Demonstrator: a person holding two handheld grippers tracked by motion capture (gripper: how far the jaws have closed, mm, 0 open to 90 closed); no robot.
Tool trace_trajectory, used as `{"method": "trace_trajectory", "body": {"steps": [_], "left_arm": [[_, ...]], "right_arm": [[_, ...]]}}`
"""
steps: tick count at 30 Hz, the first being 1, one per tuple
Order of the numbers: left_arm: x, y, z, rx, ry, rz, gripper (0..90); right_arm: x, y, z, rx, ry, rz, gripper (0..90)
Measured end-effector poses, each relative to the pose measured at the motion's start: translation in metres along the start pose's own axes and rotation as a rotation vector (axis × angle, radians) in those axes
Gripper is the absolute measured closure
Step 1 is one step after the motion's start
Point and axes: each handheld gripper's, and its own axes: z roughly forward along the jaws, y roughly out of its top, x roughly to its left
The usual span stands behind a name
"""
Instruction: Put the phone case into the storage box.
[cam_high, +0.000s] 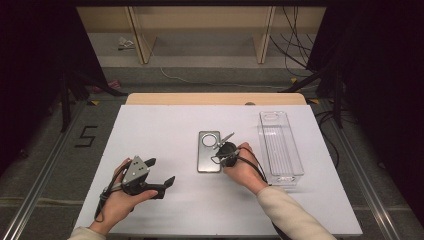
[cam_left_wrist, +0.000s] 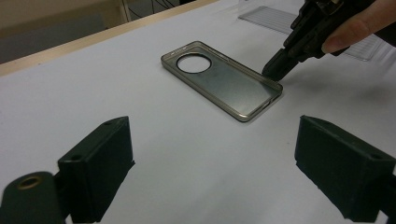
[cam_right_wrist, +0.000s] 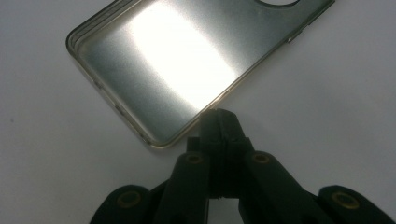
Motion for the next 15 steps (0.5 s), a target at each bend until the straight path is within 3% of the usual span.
{"method": "trace_trajectory", "body": {"steps": [8,10,13,14,15], "left_arm": [[0.0,0.0,0.0,-0.002,0.001,0.001,11.0],[0.0,0.0,0.0,0.0,0.001,0.0,11.0],[0.0,0.0,0.0,0.0,0.0,0.0,11.0],[0.0,0.0,0.0,-0.002,0.001,0.001,11.0],[0.0,0.0,0.0,-0.002,0.001,0.001,11.0]], "right_arm": [[-0.001,-0.001,-0.001,-0.014,-0.012,-0.021,87.4],[-0.003,0.002,-0.008,-0.031,-0.063,-0.047,79.3],[-0.005,0.004,-0.012,-0.038,-0.083,-0.079,71.5],[-0.006,0.007,-0.016,-0.055,-0.09,-0.126,64.5],[-0.006,0.008,-0.018,-0.066,-0.09,-0.142,61.1]]}}
